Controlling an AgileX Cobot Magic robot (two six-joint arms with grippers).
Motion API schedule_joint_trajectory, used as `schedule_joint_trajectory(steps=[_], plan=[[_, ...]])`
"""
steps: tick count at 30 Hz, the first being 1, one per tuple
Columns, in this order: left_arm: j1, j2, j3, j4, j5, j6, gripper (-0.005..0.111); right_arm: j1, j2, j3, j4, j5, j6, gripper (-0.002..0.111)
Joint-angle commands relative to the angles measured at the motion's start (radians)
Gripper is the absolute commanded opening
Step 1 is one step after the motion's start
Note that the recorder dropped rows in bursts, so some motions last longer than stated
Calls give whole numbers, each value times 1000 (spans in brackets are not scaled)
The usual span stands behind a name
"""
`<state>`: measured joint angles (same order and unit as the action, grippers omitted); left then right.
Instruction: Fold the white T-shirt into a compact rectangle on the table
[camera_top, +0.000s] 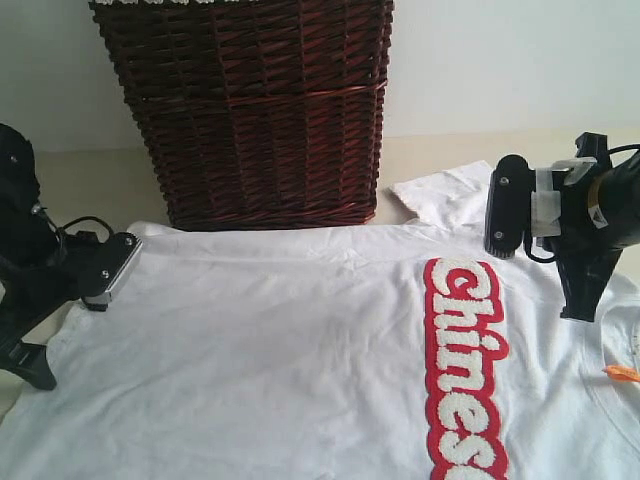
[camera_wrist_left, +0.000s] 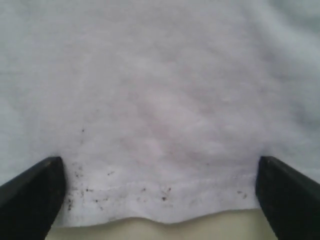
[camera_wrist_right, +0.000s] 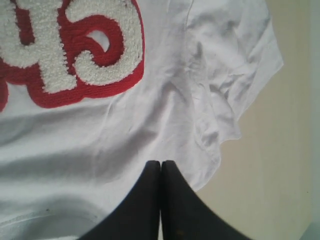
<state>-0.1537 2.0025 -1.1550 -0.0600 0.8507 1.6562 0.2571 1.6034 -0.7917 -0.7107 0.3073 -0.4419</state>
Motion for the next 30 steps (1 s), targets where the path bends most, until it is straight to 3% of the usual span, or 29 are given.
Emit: schedule_joint_trajectory(steps=[1,10,14,23,25,28,30], plan=[[9,-37,1,0,-1,-11,105,-1,-10,-3,2,1,-8,0],[15,-34,9,13,10,-11,105,-1,-10,-3,5,8,-8,0],[26,8,39,17,-63,-11,105,-1,-10,-3,5,38,-8,0],[26,22,39,19,-73,-11,105,-1,-10,-3,5,29,1,1],[26,22,39,19,-75,-11,105,-1,-10,-3,24,29,21,17],[26,22,39,19,-75,-11,105,-1,-10,-3,24,19,-7,60],[26,22,39,19,-75,-11,105,-1,-10,-3,24,-17,-2,82]])
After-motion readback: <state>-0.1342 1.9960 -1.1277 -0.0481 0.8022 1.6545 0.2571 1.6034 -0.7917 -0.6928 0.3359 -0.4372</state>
